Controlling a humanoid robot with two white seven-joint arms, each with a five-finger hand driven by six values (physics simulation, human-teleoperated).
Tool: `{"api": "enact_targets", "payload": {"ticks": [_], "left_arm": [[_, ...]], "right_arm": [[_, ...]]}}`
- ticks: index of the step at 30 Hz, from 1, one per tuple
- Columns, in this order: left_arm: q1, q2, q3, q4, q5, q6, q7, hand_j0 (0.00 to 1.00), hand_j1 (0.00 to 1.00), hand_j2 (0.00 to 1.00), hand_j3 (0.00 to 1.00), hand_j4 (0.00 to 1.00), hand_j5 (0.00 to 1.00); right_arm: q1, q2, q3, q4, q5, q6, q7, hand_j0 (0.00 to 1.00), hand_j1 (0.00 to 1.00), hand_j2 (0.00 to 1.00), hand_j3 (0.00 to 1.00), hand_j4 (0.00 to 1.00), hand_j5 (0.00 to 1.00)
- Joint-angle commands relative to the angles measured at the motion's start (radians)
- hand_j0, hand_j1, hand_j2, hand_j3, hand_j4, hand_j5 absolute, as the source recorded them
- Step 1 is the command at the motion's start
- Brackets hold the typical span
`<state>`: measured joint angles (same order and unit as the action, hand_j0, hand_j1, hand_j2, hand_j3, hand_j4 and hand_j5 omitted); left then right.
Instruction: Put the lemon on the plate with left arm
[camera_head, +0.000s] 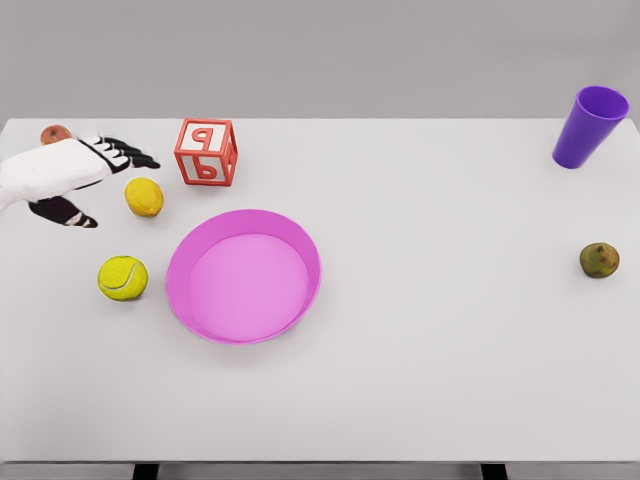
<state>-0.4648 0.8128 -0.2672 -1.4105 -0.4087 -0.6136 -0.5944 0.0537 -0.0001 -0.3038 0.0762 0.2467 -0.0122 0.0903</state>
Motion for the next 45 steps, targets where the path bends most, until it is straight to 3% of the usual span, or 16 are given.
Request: {"api": "enact_targets", "payload": {"ticks": [1,15,31,45], "left_arm": [[0.0,0.005,-0.038,0.041,0.025,0.003,-0.002,0.96,0.96,0.96,0.96,0.96,0.96],[-0.038,-0.004,-0.055,0.056,0.03,0.003,-0.001,0.88,0.88,0.88,0.88,0.88,0.88],[-0.104,-0.073,-0.083,0.222,-0.012,0.003,-0.001,0.88,0.88,0.88,0.88,0.88,0.88],[-0.118,-0.129,-0.083,0.274,-0.03,0.003,-0.001,0.87,0.87,0.87,0.87,0.87,0.87]], "right_arm": [[0.0,0.0,0.0,0.001,0.0,0.0,0.0,1.0,1.0,1.0,1.0,1.0,1.0],[0.0,0.0,0.0,-0.001,0.0,0.0,0.0,1.0,1.0,1.0,1.0,1.0,1.0],[0.0,0.0,0.0,-0.001,0.0,0.0,0.0,1.0,1.0,1.0,1.0,1.0,1.0],[0.0,0.0,0.0,-0.001,0.0,0.0,0.0,1.0,1.0,1.0,1.0,1.0,1.0]]}}
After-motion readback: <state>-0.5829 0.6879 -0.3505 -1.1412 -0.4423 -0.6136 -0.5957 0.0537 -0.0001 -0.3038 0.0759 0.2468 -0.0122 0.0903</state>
